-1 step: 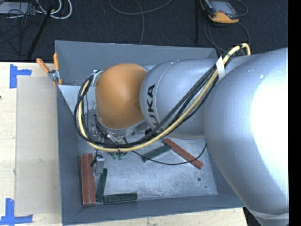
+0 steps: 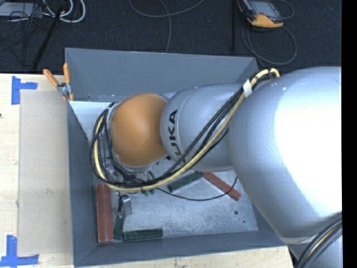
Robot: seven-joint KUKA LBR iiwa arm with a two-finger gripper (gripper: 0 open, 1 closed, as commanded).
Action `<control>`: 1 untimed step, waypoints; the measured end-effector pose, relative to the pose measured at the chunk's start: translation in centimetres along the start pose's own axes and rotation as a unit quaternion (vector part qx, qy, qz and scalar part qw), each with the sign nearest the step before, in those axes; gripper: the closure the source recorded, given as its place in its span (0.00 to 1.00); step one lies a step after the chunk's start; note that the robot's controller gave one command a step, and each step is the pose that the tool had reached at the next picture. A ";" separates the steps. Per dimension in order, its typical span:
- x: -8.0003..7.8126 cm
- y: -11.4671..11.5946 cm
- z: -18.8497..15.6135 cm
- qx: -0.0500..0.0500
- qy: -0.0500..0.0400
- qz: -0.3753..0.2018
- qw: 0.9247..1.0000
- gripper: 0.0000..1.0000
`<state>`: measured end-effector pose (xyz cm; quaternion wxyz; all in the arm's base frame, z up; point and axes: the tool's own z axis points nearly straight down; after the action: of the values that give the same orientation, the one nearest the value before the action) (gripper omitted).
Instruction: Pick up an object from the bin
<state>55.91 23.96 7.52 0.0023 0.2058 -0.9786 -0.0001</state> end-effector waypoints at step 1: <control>-0.1 0.0 -0.1 0.000 -0.001 0.001 1.000 0.00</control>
Offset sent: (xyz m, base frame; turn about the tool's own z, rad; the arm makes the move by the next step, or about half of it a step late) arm 0.0000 0.0000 0.0000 0.0000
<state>55.99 23.94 7.64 0.0013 0.2049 -0.9788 -0.0003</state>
